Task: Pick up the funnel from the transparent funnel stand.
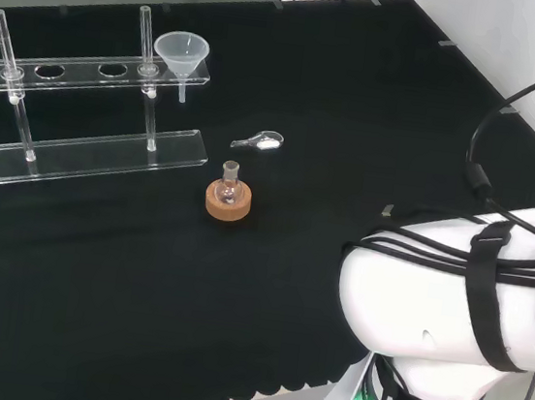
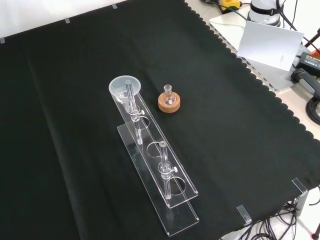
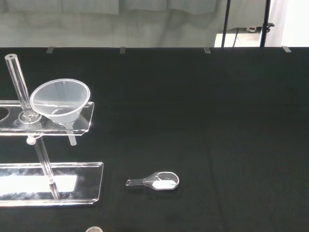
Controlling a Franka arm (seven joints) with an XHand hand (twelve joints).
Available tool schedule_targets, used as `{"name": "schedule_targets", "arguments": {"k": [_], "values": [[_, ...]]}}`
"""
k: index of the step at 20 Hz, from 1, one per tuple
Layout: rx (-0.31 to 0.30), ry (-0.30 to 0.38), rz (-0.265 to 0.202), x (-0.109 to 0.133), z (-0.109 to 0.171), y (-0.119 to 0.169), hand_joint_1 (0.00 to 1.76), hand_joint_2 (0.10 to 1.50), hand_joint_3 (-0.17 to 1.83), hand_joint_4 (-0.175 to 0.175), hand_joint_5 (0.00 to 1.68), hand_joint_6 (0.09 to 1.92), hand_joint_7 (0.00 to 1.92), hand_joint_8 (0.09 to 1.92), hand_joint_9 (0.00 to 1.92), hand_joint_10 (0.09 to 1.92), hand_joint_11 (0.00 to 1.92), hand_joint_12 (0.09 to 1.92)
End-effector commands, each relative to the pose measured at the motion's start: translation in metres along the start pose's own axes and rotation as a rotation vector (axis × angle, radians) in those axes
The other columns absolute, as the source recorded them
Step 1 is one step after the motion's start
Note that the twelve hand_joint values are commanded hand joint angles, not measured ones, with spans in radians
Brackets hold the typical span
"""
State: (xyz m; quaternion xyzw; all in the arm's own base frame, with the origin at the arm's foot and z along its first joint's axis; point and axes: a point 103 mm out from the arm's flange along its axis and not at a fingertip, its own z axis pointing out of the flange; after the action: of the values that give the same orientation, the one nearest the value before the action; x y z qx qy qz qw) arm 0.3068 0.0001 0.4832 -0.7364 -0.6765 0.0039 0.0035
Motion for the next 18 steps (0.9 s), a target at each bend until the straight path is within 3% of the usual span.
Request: {"name": "schedule_targets", "arguments": {"k": [1,6,7,10,12,15,18], "values": [[-0.012,0.001,0.003,0.003,0.0,0.0,0.0,1.09,0.59,0.005,0.12,0.22,0.0,0.37,0.13,0.67,0.2,1.29],[-0.011,0.014,0.005,-0.005,-0.003,0.004,0.0,1.16,0.45,0.004,0.17,0.09,0.0,0.34,0.12,0.69,0.18,1.33],[-0.012,0.047,0.007,-0.041,-0.006,0.005,0.0,1.16,0.44,0.004,0.18,0.09,0.0,0.34,0.12,0.69,0.18,1.34],[-0.012,0.042,0.007,-0.059,-0.006,0.007,0.0,1.16,0.44,0.004,0.18,0.09,0.0,0.35,0.12,0.69,0.17,1.34],[-0.003,0.02,0.013,-0.048,-0.004,0.008,0.0,1.16,0.44,0.004,0.18,0.09,0.0,0.35,0.12,0.69,0.17,1.34],[0.009,0.002,0.019,-0.007,0.007,0.016,0.0,1.16,0.44,0.004,0.18,0.09,0.0,0.35,0.12,0.69,0.17,1.34],[0.021,-0.008,0.025,0.009,0.017,0.024,0.0,1.17,0.43,0.003,0.18,0.09,0.0,0.35,0.12,0.69,0.17,1.34]]}}
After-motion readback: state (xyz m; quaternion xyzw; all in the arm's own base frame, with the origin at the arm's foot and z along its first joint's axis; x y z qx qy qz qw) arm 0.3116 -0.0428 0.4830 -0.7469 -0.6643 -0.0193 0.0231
